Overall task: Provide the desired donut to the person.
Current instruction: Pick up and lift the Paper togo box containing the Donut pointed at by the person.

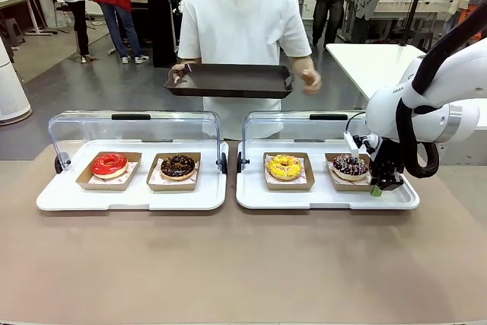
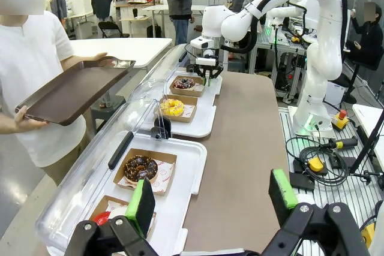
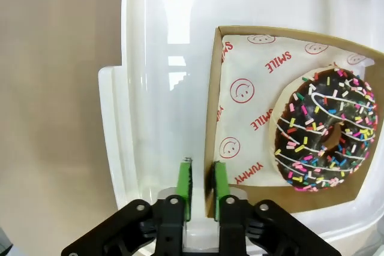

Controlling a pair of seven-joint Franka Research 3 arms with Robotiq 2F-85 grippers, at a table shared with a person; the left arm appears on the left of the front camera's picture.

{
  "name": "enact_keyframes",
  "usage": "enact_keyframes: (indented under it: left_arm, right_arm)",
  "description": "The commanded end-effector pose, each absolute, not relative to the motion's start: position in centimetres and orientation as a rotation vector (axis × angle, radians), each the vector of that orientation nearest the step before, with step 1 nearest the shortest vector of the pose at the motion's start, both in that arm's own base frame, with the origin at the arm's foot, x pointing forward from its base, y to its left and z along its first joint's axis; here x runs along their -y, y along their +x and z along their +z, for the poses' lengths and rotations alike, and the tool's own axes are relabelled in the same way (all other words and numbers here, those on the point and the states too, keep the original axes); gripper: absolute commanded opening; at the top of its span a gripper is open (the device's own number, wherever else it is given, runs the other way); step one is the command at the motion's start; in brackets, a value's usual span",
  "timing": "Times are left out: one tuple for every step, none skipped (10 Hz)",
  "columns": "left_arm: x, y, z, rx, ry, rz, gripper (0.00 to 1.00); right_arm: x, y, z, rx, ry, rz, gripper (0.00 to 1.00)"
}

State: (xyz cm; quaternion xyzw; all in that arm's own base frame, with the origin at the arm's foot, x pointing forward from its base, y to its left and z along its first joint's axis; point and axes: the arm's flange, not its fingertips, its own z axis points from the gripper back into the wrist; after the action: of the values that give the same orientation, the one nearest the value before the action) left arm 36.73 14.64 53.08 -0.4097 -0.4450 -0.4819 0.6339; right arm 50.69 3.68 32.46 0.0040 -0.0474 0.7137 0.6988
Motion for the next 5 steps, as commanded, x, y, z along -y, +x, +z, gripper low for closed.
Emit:
enact_keyframes:
  left_arm:
    - [-14.66,36.63,53.14,1.025,-0.943,-1.104,1.00]
    - [-14.66,36.63,53.14,1.025,-0.943,-1.104,1.00]
    - [-14.66,36.63,53.14,1.025,-0.943,-1.104,1.00]
    - [-14.66,36.63,53.14,1.025,-0.943,-1.104,1.00]
    - [-14.66,36.63,53.14,1.025,-0.943,-1.104,1.00]
  right_arm:
    - [-3.42,51.30,32.06,0.131,0.050,1.608,0.00]
    - [-3.40,51.31,32.01,0.132,0.051,1.610,0.00]
    - [-3.39,51.28,31.98,0.132,0.052,1.612,0.00]
    - [-3.35,51.28,31.97,0.133,0.053,1.614,0.00]
    - [-3.35,51.26,31.96,0.134,0.053,1.618,0.00]
